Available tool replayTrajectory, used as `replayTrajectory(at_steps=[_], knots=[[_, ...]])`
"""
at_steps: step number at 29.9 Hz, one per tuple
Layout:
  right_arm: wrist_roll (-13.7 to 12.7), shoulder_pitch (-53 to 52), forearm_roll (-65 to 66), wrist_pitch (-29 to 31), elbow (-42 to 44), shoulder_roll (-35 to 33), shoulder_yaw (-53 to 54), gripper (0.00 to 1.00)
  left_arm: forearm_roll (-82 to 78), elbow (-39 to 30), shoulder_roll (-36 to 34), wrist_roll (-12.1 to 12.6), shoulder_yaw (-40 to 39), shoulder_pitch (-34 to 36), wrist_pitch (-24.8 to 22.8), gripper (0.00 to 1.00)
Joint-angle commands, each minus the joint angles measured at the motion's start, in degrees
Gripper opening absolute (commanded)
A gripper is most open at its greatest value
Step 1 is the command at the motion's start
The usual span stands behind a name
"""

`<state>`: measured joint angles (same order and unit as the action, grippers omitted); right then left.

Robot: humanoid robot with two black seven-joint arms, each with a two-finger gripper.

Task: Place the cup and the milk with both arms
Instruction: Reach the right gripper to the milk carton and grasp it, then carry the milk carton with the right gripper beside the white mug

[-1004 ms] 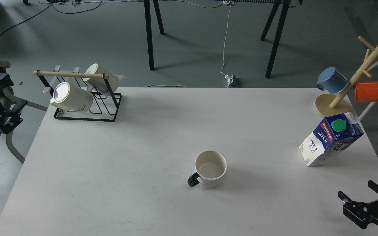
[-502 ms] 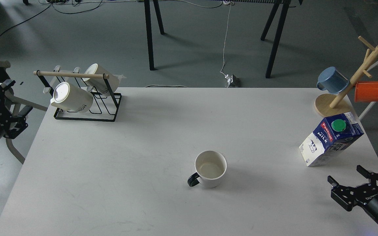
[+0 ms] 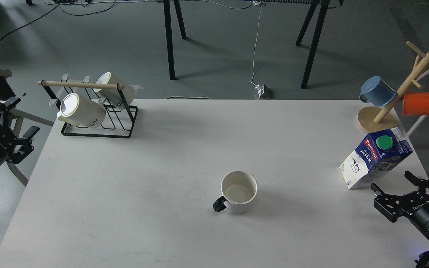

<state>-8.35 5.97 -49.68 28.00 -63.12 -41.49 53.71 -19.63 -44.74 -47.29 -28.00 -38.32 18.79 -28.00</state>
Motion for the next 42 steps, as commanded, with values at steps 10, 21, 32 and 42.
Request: replayTrajectory(at_steps=[10,21,32,42], knots=[[0.1,-2.2,2.1,0.0,0.7,3.5,0.1,0.99,-0.4,0.4,1.2,0.0,0.0,-0.2,0.0,1.00],[0.2,-5.5,2.2,0.0,3.2,5.5,0.7,0.99,-0.5,1.7,1.7,0.0,0.1,-0.6,0.0,1.00],[0.3,-8.1,2.2,0.0,4.4,7.7,0.3,0.98,-0.5,1.8,2.8,0.0,0.3,-0.8,0.0,1.00],[-0.1,-7.5,2.3,0.0,4.2,7.7,0.5,0.49,-0.5,2.6,2.9,0.0,0.3,-1.2,0.0,1.00]])
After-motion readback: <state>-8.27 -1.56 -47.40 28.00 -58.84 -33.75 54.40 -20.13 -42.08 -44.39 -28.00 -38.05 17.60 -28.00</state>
